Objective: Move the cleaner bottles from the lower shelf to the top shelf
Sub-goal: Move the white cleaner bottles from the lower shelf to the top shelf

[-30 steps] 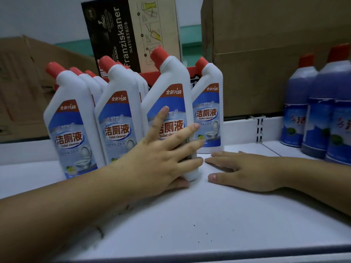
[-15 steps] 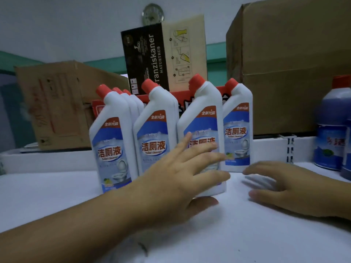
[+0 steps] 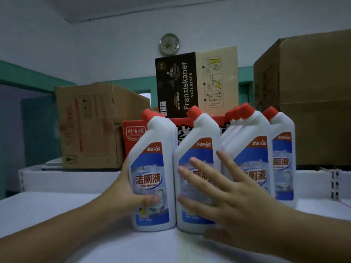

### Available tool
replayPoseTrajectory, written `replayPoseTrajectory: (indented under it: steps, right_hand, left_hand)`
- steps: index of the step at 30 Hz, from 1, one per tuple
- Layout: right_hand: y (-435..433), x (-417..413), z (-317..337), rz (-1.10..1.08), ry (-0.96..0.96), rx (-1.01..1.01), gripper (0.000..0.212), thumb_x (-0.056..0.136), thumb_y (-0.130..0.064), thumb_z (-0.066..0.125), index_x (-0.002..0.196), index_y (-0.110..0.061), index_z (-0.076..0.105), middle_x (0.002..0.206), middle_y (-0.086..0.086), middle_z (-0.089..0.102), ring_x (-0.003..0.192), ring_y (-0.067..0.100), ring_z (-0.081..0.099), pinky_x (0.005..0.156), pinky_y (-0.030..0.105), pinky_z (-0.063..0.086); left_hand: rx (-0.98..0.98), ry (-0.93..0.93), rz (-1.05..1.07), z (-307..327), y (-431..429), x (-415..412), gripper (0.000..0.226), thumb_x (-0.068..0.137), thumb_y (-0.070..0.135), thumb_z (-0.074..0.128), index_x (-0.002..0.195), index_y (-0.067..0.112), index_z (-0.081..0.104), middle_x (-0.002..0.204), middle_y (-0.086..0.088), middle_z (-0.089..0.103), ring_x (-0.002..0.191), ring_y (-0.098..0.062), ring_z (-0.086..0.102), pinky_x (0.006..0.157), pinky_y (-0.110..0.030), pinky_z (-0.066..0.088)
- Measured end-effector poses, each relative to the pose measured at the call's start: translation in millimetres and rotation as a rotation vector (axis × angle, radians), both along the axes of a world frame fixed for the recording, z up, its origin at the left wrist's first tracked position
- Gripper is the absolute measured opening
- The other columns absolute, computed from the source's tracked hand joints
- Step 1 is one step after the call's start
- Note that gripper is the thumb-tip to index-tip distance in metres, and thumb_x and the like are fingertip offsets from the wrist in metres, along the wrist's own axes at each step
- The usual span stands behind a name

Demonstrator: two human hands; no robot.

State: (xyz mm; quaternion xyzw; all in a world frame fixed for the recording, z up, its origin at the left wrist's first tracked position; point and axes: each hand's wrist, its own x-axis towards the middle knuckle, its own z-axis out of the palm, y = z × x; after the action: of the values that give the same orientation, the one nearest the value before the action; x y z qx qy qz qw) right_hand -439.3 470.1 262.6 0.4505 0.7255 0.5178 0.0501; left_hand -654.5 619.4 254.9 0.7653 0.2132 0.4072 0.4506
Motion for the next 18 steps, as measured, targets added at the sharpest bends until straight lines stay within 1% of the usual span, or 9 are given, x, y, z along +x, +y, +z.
replayPoseTrajectory:
  steps: [1,3,5,7,11,15,18]
  right_hand:
    - [6.5,2.4,-4.8,-0.026,-0.026,-0.006,0.062,0.083,-0.062,0.039,0.138,-0.032,0.04,0.152,0.01,0.029,0.14,0.034,0.015,0.106,0.062,0.008]
    - [13.3,5.8,-8.9,-0.028,-0.031,0.03,0.059,0.086,-0.062,0.036,0.137,-0.033,0.042,0.151,0.009,0.033,0.139,0.032,0.018,0.106,0.06,0.012]
    - [16.9,8.1,-12.6,0.013,-0.035,0.092,0.056,0.089,-0.061,0.032,0.137,-0.034,0.043,0.149,0.007,0.036,0.139,0.029,0.022,0.106,0.056,0.018]
    - [20.1,9.1,-16.4,0.035,-0.04,0.13,0.054,0.091,-0.059,0.031,0.137,-0.034,0.043,0.148,0.007,0.036,0.139,0.029,0.024,0.107,0.054,0.019]
    - [23.7,11.0,-20.6,0.006,-0.014,0.136,0.052,0.094,-0.059,0.029,0.135,-0.033,0.047,0.147,0.007,0.04,0.137,0.03,0.027,0.106,0.053,0.022]
    - [22.7,7.7,-23.3,-0.034,0.0,0.149,0.05,0.095,-0.057,0.027,0.133,-0.033,0.049,0.145,0.007,0.042,0.136,0.031,0.029,0.105,0.055,0.023]
    - [18.1,-1.4,-16.3,-0.007,0.068,0.119,0.049,0.101,-0.045,0.013,0.126,-0.033,0.054,0.142,0.007,0.049,0.134,0.03,0.032,0.105,0.056,0.022]
  left_hand:
    - [-0.049,0.009,-0.058,-4.0,6.0,1.2,0.121,0.028,0.032,0.097,0.134,0.02,0.041,0.11,-0.006,0.071,0.098,-0.025,0.07,0.074,-0.037,0.058]
    - [-0.096,-0.02,-0.105,-9.3,13.0,5.7,0.119,0.02,0.037,0.097,0.125,0.012,0.049,0.103,-0.011,0.073,0.093,-0.028,0.071,0.072,-0.036,0.059]
    - [-0.118,-0.031,-0.114,-11.9,17.2,8.9,0.115,0.017,0.038,0.096,0.121,0.014,0.052,0.099,-0.01,0.074,0.089,-0.026,0.072,0.067,-0.033,0.059]
    - [-0.131,-0.031,-0.131,-11.8,19.7,9.5,0.112,0.017,0.039,0.096,0.118,0.017,0.052,0.096,-0.007,0.075,0.087,-0.025,0.073,0.064,-0.031,0.059]
    - [-0.112,-0.033,-0.155,-12.6,19.9,11.8,0.11,0.015,0.045,0.094,0.113,0.02,0.051,0.089,0.0,0.076,0.083,-0.018,0.073,0.06,-0.023,0.057]
    - [-0.072,-0.039,-0.144,-16.9,21.2,10.0,0.102,0.024,0.04,0.093,0.115,0.024,0.05,0.091,0.007,0.075,0.085,-0.012,0.072,0.06,-0.021,0.056]
    - [-0.124,-0.017,-0.227,-14.0,22.0,5.8,0.11,0.015,0.045,0.093,0.114,0.031,0.047,0.09,0.011,0.074,0.085,-0.008,0.071,0.058,-0.019,0.055]
